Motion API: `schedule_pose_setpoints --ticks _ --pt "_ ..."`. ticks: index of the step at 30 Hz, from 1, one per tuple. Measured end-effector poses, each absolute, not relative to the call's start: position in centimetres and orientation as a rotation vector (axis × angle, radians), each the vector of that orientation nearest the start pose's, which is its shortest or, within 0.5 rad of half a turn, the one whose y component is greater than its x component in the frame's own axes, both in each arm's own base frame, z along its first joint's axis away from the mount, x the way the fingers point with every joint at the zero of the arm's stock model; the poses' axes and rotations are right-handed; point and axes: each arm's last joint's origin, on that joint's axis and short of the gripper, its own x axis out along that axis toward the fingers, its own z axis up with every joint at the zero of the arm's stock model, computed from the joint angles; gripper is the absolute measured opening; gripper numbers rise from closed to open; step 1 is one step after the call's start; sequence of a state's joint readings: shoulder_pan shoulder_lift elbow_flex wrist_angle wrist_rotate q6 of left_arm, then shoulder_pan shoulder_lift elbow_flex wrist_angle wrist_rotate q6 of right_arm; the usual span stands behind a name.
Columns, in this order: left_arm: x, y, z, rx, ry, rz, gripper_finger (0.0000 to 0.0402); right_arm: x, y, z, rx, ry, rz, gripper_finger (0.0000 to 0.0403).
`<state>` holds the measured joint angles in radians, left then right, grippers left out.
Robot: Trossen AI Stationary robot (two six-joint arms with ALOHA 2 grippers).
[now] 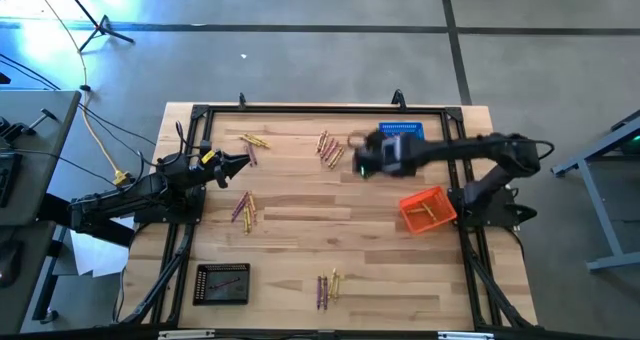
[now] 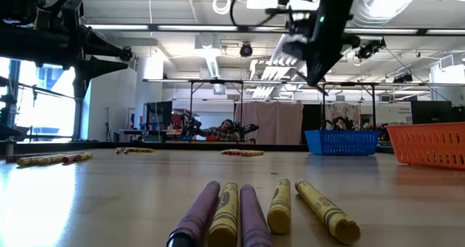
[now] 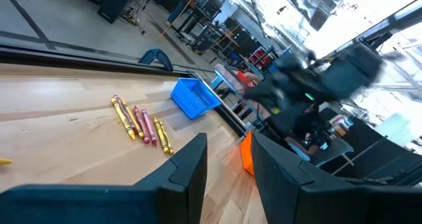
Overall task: Sort crayons
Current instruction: Put the red crayon into the blue basket
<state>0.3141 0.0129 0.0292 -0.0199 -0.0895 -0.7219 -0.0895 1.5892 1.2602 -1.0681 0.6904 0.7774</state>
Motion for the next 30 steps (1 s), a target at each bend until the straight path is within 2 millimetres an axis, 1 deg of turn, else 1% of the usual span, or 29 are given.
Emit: schedule_pose_setpoints --ticks 3,6,8,11,13,15,20,30 --pt "9.1 3.2 17.1 -0.712 -0.142 0.388 0.0106 28.0 -8.4 25.6 0.215 1.057 -1.185 0.0016" --pt "9.1 3.2 17.1 -0.712 -0.142 0.387 0.0106 26.9 -11.5 25.6 0.248 1.087 -1.256 0.0016" --pt "9.1 3.2 17.1 -0.712 -0.142 0.387 0.0106 26.2 -13.2 25.6 0.281 1.1 -1.291 0.0016" --pt "9.1 3.2 17.1 -0.712 -0.142 0.387 0.0106 25.3 -14.7 25.4 0.38 1.118 -1.296 0.0016" --pt "9.1 3.2 17.1 -0.712 -0.142 0.387 0.0106 25.0 -15.3 25.3 0.432 1.126 -1.285 0.0016" --pt "9.1 3.2 17.1 -0.712 -0.142 0.387 0.0106 24.9 -15.6 25.3 0.447 1.123 -1.287 0.0016" --pt "9.1 3.2 17.1 -0.712 -0.142 0.387 0.0106 24.8 -16.0 25.4 0.379 1.127 -1.294 0.0016" --pt "9.1 3.2 17.1 -0.712 -0.142 0.387 0.0106 24.6 -16.8 25.5 0.401 1.091 -1.318 0.0016"
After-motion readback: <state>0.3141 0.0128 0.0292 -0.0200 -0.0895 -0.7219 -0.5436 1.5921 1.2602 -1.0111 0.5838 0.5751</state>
